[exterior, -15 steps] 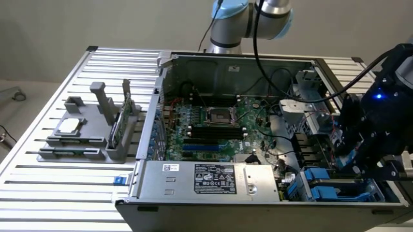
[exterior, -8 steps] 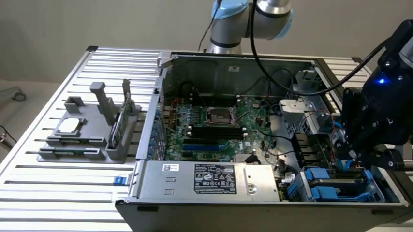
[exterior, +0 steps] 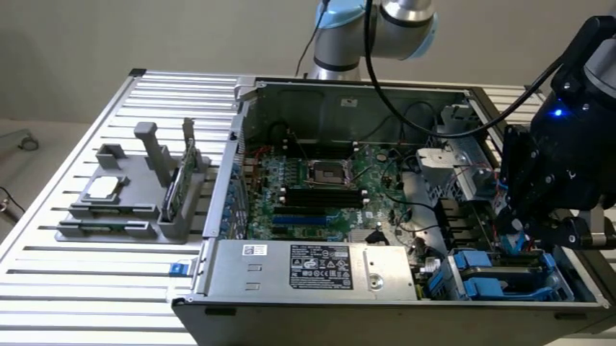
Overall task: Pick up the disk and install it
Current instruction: 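Insert the second disk wire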
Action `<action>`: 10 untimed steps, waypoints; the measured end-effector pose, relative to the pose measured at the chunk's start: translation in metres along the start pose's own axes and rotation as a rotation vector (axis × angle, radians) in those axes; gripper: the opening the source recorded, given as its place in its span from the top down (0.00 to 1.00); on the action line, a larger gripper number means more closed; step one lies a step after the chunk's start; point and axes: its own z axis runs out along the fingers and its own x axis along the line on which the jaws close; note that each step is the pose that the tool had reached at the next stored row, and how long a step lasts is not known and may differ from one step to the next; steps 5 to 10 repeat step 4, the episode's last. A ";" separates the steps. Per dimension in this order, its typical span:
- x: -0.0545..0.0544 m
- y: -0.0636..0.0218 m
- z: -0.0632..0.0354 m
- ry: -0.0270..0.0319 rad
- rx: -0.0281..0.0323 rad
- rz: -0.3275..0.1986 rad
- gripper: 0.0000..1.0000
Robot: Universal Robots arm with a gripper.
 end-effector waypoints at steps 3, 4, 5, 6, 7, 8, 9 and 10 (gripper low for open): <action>0.000 0.0000 -0.0001 -0.0001 0.0000 0.000 0.89; 0.000 0.0000 -0.0001 -0.0001 0.0000 0.000 0.89; 0.000 0.0000 -0.0001 -0.0001 0.0000 0.000 0.89; 0.000 0.0000 -0.0001 -0.0001 0.0000 0.000 0.89; 0.000 0.0000 -0.0001 -0.0001 0.0000 0.000 0.89; 0.000 0.0000 -0.0001 -0.0001 0.0000 0.000 0.89; 0.000 0.0000 -0.0001 -0.0001 0.0000 0.000 0.89; 0.000 0.0000 -0.0001 -0.0001 0.0000 0.000 0.89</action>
